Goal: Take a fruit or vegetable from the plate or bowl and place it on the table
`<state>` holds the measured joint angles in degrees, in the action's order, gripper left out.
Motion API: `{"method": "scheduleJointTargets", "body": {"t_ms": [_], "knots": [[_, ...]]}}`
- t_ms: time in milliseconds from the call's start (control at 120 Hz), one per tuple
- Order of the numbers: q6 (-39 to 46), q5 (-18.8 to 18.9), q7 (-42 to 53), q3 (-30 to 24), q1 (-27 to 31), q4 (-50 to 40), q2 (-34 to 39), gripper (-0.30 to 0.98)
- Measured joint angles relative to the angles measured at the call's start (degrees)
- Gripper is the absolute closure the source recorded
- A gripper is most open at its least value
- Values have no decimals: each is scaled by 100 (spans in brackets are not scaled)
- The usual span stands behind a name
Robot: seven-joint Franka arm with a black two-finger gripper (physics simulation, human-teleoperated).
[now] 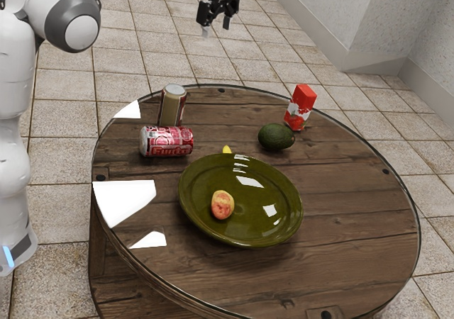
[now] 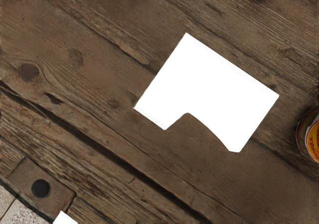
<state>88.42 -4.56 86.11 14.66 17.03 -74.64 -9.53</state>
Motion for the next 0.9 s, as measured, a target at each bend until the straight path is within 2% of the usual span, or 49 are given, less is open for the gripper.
{"method": "scheduleJointTargets", "body": {"t_ms": [267,358,433,550,633,733,758,800,900], "knots": [[-24,1,136,-6,0,4,0,0],[-112,60,169,-61,-9,350,26,1],[-396,331,194,-166,-416,1202,227,0],[-1130,439,232,-235,-1568,1405,404,0],[-1474,360,305,-234,-2958,908,554,0],[-1245,336,423,-198,-4209,-954,1465,0],[-1164,364,457,-189,-4210,-1251,1588,0],[-1043,407,515,-178,-3880,-1565,1678,0],[-781,467,650,-29,-3474,-1997,1737,0]]}}
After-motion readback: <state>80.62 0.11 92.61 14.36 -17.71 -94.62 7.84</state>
